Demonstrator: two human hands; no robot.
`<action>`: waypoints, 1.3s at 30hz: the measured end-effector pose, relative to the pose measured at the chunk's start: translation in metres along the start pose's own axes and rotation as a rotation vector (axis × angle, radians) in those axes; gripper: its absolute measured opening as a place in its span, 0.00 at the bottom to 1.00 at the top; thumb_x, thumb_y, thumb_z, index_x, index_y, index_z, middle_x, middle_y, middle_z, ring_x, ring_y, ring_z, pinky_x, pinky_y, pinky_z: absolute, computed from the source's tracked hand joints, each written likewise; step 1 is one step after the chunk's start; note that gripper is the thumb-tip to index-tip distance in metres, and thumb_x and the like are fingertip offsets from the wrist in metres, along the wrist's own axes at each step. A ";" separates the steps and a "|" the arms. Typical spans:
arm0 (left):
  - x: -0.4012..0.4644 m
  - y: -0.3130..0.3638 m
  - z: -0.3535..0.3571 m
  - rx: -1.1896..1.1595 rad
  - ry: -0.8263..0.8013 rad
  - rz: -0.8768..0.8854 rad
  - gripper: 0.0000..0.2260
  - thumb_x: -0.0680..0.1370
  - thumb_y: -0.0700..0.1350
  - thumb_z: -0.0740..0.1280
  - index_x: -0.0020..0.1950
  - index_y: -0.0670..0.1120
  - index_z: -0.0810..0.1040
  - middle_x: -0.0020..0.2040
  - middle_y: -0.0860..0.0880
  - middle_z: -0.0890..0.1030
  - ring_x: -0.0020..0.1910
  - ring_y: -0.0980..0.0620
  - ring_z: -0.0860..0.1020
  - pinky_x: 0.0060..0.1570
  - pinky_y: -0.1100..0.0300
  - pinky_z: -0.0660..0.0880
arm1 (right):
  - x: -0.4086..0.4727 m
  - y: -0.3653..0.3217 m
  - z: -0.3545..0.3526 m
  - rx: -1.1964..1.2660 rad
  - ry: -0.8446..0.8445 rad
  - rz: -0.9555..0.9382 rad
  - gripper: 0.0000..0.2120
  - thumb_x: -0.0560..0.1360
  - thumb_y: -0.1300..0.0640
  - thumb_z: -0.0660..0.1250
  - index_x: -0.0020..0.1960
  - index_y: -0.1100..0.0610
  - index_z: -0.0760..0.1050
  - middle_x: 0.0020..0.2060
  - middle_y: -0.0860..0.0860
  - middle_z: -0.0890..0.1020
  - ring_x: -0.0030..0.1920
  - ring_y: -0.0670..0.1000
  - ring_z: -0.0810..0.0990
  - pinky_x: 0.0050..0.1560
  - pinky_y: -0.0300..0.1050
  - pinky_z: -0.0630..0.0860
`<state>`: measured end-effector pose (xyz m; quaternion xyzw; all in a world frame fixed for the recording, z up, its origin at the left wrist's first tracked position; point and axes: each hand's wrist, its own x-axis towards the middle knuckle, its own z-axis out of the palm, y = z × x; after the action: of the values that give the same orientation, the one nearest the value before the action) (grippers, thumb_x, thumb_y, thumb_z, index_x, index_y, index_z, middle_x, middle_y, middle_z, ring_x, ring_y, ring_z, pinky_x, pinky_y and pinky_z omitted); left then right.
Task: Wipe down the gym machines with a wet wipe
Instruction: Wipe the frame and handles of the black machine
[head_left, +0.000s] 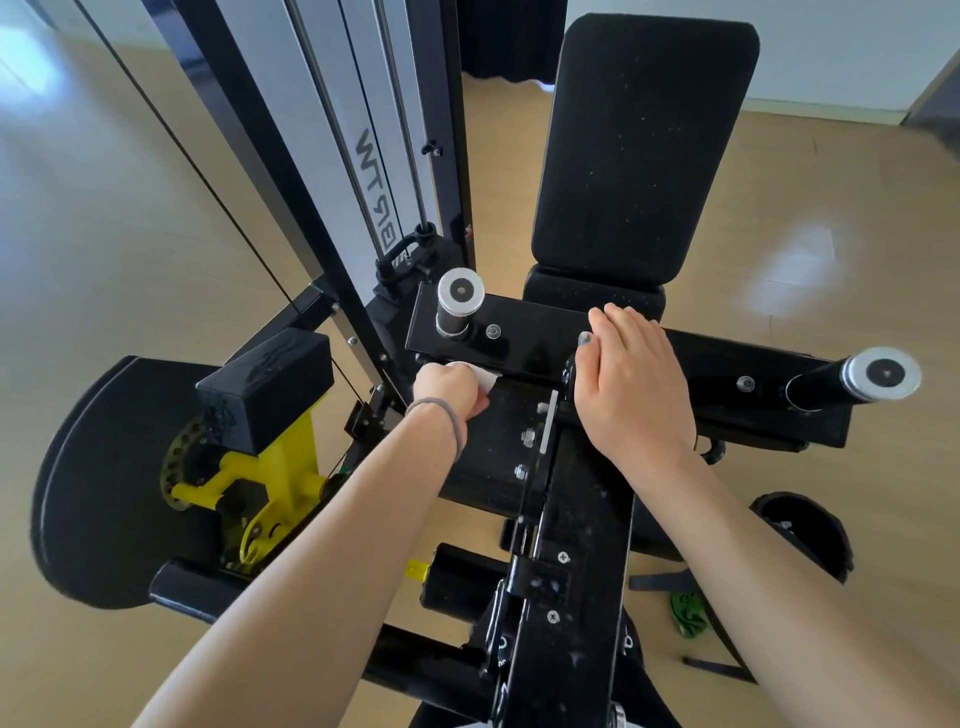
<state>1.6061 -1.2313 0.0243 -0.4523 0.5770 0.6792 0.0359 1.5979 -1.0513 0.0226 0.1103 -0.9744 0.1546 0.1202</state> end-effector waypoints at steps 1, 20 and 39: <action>-0.007 0.000 -0.006 0.029 -0.013 0.027 0.09 0.81 0.35 0.58 0.54 0.41 0.77 0.53 0.41 0.82 0.41 0.49 0.81 0.55 0.52 0.81 | 0.000 0.000 0.000 0.000 -0.001 -0.001 0.27 0.86 0.48 0.46 0.75 0.60 0.70 0.73 0.56 0.74 0.76 0.56 0.68 0.78 0.55 0.62; -0.050 0.041 -0.021 0.421 0.029 1.179 0.08 0.76 0.45 0.73 0.52 0.48 0.76 0.45 0.56 0.80 0.44 0.58 0.78 0.44 0.69 0.74 | -0.001 -0.001 -0.001 0.007 -0.013 0.032 0.29 0.85 0.47 0.42 0.75 0.58 0.71 0.74 0.55 0.73 0.77 0.55 0.67 0.80 0.53 0.59; -0.057 0.045 -0.062 0.397 -0.292 1.115 0.16 0.77 0.34 0.68 0.63 0.45 0.75 0.57 0.53 0.80 0.58 0.53 0.79 0.59 0.56 0.78 | 0.000 -0.001 0.001 0.022 0.015 0.031 0.28 0.85 0.48 0.44 0.74 0.60 0.71 0.72 0.56 0.75 0.76 0.56 0.68 0.79 0.54 0.61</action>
<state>1.6491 -1.2697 0.1001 0.0308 0.8317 0.5300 -0.1627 1.5979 -1.0526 0.0219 0.0955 -0.9733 0.1681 0.1237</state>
